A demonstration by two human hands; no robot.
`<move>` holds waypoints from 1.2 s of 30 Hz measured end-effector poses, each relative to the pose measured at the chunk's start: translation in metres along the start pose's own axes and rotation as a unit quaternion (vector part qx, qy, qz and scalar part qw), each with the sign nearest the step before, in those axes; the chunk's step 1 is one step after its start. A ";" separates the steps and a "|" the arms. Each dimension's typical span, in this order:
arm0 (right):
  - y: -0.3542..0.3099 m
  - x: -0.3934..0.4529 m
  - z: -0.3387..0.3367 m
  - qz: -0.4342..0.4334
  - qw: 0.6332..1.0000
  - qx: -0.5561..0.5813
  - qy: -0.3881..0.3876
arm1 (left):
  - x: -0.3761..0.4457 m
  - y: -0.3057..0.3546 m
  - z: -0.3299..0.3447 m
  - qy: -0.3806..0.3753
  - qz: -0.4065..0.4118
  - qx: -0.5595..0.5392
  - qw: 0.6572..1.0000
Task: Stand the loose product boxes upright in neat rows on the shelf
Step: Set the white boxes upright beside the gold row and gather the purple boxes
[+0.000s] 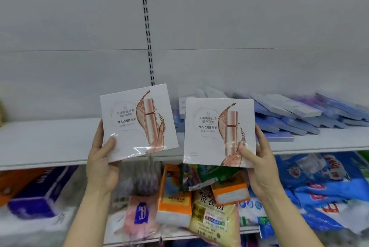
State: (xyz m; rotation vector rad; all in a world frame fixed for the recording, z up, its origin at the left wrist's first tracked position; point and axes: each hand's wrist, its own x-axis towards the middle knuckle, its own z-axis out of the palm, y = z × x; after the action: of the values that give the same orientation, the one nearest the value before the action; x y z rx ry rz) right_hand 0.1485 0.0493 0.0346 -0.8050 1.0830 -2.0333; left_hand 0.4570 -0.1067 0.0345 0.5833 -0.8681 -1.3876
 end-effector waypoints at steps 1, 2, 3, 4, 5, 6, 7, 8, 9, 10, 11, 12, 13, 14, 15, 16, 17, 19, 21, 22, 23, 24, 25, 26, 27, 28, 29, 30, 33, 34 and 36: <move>0.004 -0.006 0.007 0.008 1.000 0.006 -0.006 | -0.006 0.005 -0.009 0.009 -0.005 -0.007 1.000; 0.008 -0.013 0.013 0.016 1.000 0.013 -0.014 | -0.013 0.010 -0.019 0.022 -0.011 -0.013 1.000; 0.012 -0.020 0.020 0.023 0.999 0.020 -0.021 | -0.021 0.016 -0.029 0.035 -0.015 -0.019 0.999; 0.016 -0.027 0.028 0.029 0.999 0.025 -0.027 | -0.027 0.023 -0.039 0.045 -0.014 -0.024 0.999; 0.019 -0.034 0.036 0.033 0.999 0.027 -0.032 | -0.033 0.029 -0.049 0.051 -0.011 -0.023 0.998; 0.023 -0.041 0.044 0.039 0.998 0.025 -0.038 | -0.037 0.035 -0.059 0.056 -0.007 -0.016 0.998; 0.027 -0.047 0.052 0.046 0.998 0.024 -0.043 | -0.041 0.042 -0.068 0.059 -0.002 -0.010 0.998; 0.030 -0.052 0.060 0.051 0.997 0.021 -0.047 | -0.043 0.049 -0.077 0.062 0.000 -0.009 0.998; 0.032 -0.057 0.070 0.052 0.997 0.013 -0.047 | -0.044 0.057 -0.087 0.063 0.001 -0.012 0.998; 0.034 -0.061 0.081 0.052 0.997 0.004 -0.050 | -0.042 0.064 -0.097 0.063 0.003 -0.013 0.998; 0.037 -0.065 0.093 0.053 0.997 -0.004 -0.054 | -0.040 0.073 -0.107 0.062 0.009 -0.011 0.998; 0.041 -0.067 0.105 0.052 0.997 -0.010 -0.057 | -0.036 0.082 -0.117 0.061 0.013 -0.007 0.998; 0.046 -0.071 0.119 0.049 0.997 -0.013 -0.059 | -0.031 0.090 -0.129 0.061 0.017 -0.004 0.998; 0.050 -0.073 0.134 0.044 0.997 -0.015 -0.063 | -0.024 0.098 -0.140 0.061 0.018 -0.003 0.998; 0.055 -0.076 0.148 0.041 0.997 -0.015 -0.066 | -0.019 0.105 -0.151 0.061 0.019 -0.001 0.998; 0.066 -0.077 0.169 0.040 0.997 -0.011 -0.065 | -0.010 0.119 -0.167 0.059 0.018 -0.001 0.998; 0.072 -0.079 0.185 0.039 0.997 -0.001 -0.063 | -0.005 0.127 -0.177 0.057 0.017 0.001 0.998; 0.079 -0.084 0.209 0.042 0.997 0.017 -0.066 | 0.004 0.138 -0.193 0.057 0.015 0.005 0.998; 0.102 -0.087 0.245 0.052 0.997 0.025 -0.060 | 0.019 0.161 -0.223 0.048 0.007 0.009 0.999; 0.107 -0.090 0.254 0.051 0.996 0.028 -0.061 | 0.025 0.166 -0.231 0.049 0.002 0.010 0.999; 0.115 -0.093 0.270 0.052 0.996 0.028 -0.063 | 0.033 0.174 -0.244 0.052 0.001 0.010 0.999; 0.124 -0.094 0.285 0.052 0.997 0.025 -0.060 | 0.040 0.183 -0.257 0.052 0.002 0.004 0.999; 0.132 -0.095 0.298 0.053 0.997 0.027 -0.054 | 0.048 0.192 -0.268 0.050 0.000 -0.002 0.999; 0.140 -0.096 0.311 0.055 0.997 0.035 -0.051 | 0.056 0.198 -0.279 0.049 -0.003 0.000 0.999; 0.146 -0.096 0.323 0.060 0.996 0.040 -0.052 | 0.064 0.203 -0.289 0.048 -0.004 0.005 0.999; 0.153 -0.095 0.333 0.063 0.996 0.037 -0.053 | 0.072 0.208 -0.298 0.047 -0.004 0.009 0.999; 0.157 -0.093 0.343 0.065 0.996 0.033 -0.052 | 0.080 0.212 -0.305 0.043 -0.005 0.010 0.999; 0.160 -0.091 0.351 0.065 0.996 0.032 -0.050 | 0.088 0.214 -0.312 0.039 -0.007 0.008 0.999; 0.170 -0.078 0.374 0.068 0.996 0.033 -0.057 | 0.113 0.218 -0.326 0.040 -0.009 0.018 0.999; 0.174 -0.073 0.381 0.068 0.995 0.034 -0.061 | 0.121 0.218 -0.330 0.038 -0.008 0.026 0.999; 0.182 -0.061 0.394 0.065 0.995 0.029 -0.065 | 0.138 0.217 -0.338 0.038 -0.004 0.035 0.999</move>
State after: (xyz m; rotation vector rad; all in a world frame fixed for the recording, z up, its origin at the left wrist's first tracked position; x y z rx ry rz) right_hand 0.5387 -0.1510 0.0463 -0.8048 0.9740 -1.8693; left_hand 0.8533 -0.2607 0.0372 0.6889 -0.8558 -1.3385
